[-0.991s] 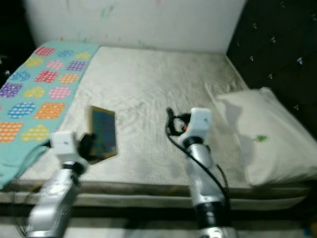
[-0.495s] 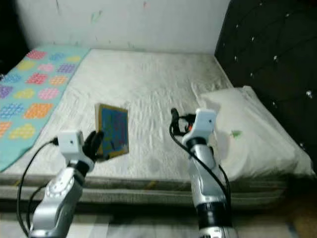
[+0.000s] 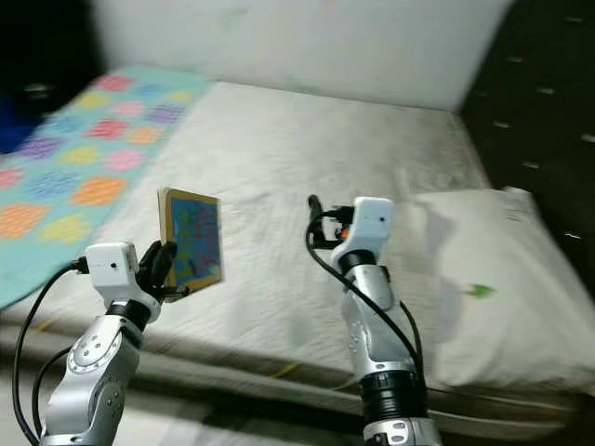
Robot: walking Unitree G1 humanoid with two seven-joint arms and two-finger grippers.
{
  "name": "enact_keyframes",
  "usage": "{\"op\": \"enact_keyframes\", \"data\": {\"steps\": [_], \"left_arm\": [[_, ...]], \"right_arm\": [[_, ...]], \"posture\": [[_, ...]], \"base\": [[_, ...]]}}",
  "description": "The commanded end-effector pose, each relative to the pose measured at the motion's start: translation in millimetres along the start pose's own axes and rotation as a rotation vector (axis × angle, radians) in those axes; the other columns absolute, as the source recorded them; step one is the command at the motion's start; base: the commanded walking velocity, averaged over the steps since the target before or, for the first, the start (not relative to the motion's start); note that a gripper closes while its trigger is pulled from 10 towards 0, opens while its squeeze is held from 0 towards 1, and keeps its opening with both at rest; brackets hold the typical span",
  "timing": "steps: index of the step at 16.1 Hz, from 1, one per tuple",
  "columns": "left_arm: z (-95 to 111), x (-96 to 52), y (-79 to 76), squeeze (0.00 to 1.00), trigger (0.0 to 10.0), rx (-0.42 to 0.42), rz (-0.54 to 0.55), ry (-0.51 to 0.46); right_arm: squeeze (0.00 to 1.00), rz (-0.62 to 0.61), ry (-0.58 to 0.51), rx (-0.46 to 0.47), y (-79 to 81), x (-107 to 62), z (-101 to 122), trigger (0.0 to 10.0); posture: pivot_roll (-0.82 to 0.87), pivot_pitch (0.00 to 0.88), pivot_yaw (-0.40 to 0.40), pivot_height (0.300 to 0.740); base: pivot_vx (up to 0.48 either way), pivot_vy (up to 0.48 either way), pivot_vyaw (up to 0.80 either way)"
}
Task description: Clean up the room
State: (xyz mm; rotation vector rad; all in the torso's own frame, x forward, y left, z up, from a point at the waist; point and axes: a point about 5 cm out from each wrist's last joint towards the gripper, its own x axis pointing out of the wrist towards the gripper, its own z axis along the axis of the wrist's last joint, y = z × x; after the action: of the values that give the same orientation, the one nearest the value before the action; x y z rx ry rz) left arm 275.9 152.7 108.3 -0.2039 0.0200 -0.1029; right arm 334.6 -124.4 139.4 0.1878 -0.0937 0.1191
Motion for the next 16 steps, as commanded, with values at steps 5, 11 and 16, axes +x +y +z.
{"op": "enact_keyframes", "data": {"steps": [5,11,16], "left_arm": [[4.2,6.3,-16.7,0.00,10.0,-0.012,-0.021,-0.022],[5.7,5.5,-9.5,0.00,10.0,0.046,0.028,-0.046],[7.2,5.6,-10.6,0.00,10.0,0.037,-0.003,-0.044]], "right_arm": [[0.00,-0.044,0.005,-0.014,-14.6,-2.0,-1.2,10.0],[0.00,-0.060,0.008,-0.020,-21.6,-2.6,-1.1,10.0],[0.00,-0.062,0.005,-0.025,-21.6,-2.7,-0.6,10.0]], "posture": [[-0.05,0.042,-0.053,0.740],[-0.04,0.044,-0.052,0.740],[-0.04,0.053,-0.052,0.740]], "base": [[0.071,0.000,0.00],[0.000,0.000,-0.49],[0.000,0.000,-0.68]]}}
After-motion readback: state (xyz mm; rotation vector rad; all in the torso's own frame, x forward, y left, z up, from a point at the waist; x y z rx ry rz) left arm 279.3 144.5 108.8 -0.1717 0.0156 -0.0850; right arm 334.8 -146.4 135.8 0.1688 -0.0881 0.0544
